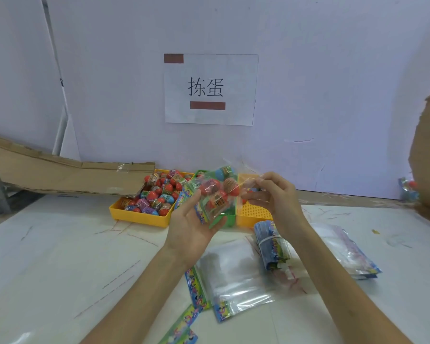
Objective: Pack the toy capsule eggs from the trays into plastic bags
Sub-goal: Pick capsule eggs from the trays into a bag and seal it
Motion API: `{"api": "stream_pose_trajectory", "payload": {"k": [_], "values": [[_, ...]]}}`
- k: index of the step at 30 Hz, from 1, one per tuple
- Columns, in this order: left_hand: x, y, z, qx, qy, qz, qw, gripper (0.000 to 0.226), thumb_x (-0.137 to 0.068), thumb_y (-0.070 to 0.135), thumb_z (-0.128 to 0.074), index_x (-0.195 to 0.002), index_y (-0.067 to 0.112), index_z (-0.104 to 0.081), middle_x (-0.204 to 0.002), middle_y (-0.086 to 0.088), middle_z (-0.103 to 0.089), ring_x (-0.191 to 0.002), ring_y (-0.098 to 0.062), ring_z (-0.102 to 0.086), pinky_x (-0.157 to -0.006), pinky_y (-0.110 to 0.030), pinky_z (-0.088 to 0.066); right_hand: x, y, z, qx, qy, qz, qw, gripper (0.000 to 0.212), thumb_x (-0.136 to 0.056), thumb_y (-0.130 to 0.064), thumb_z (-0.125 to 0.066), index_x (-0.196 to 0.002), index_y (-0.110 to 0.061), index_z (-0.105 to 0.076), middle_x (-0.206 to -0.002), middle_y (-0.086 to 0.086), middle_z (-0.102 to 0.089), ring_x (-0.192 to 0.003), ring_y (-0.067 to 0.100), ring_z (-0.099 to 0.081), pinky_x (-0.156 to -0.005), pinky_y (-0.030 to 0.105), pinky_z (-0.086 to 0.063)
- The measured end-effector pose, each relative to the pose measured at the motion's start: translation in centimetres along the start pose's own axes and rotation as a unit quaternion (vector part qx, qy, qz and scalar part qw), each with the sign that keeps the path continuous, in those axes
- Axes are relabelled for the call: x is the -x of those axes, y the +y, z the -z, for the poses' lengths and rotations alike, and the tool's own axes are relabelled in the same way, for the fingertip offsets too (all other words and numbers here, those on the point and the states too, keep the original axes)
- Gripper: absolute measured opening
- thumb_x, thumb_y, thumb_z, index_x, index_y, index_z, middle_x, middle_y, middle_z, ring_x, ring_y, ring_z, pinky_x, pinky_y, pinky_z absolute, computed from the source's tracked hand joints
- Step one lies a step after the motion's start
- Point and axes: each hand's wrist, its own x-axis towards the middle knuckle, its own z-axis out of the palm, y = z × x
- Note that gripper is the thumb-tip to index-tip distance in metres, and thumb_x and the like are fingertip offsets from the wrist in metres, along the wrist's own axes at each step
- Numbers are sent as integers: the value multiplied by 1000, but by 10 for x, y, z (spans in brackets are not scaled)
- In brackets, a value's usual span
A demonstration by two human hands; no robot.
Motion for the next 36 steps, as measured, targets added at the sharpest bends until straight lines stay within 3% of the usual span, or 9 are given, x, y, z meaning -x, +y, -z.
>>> {"api": "stream_pose_trajectory", "payload": {"k": [10,15,21,24,27,30,33,36], "values": [[-1,-2,-1,-88,-1,14,996,51,-85,43,-66,-130,19,-69,-111,-9,-69,-99,-23,-66,-85,-36,-56,0,-1,2,-21,56,19,998,22,-100,-4,-51,-81,-13,-57,-85,11,-76,-61,22,-71,-45,26,-53],[-1,-5,-1,-160,-7,10,987,43,-86,46,-66,-121,24,-75,-114,-8,-69,-100,-22,-66,-92,-37,-51,-1,-1,2,11,59,11,998,22,-99,-5,-51,-79,-13,-56,-95,23,-73,-63,20,-67,-41,26,-50],[-1,-9,-3,-224,3,4,975,28,-88,46,-66,-104,29,-81,-117,-12,-74,-109,-27,-68,-96,-42,-52,0,-2,2,17,66,19,998,26,-97,-1,-51,-75,-15,-57,-75,11,-64,-60,16,-58,-41,26,-49],[-1,-10,-4,-254,7,4,967,42,-83,53,-68,-113,25,-76,-119,-9,-74,-105,-23,-71,-89,-39,-53,-1,-1,3,27,64,24,997,31,-96,-2,-52,-70,-18,-59,-71,11,-58,-58,16,-53,-41,25,-47],[-1,-12,-4,-293,-16,3,956,51,-84,55,-62,-120,19,-71,-111,-4,-76,-97,-19,-73,-85,-36,-54,-1,1,2,37,54,33,997,36,-96,-2,-51,-66,-21,-56,-59,-1,-56,-53,11,-51,-43,23,-45],[0,-13,-5,-307,-26,7,951,50,-80,58,-67,-110,19,-74,-104,-9,-76,-92,-27,-72,-92,-46,-55,-1,2,1,59,36,28,997,39,-95,-2,-51,-63,-24,-58,-56,-6,-56,-53,10,-51,-47,24,-46],[1,-16,-4,-322,-38,4,946,62,-79,61,-68,-117,12,-71,-110,-19,-74,-92,-32,-72,-96,-52,-54,0,4,0,80,0,19,997,41,-94,-1,-51,-63,-26,-61,-62,1,-60,-55,16,-53,-47,25,-45],[0,-17,-4,-339,-28,-9,940,52,-85,56,-65,-116,15,-72,-104,-12,-77,-89,-27,-74,-93,-47,-58,3,5,-1,105,-30,20,994,37,-96,-2,-50,-69,-24,-62,-68,11,-64,-60,22,-62,-47,28,-49]]}}
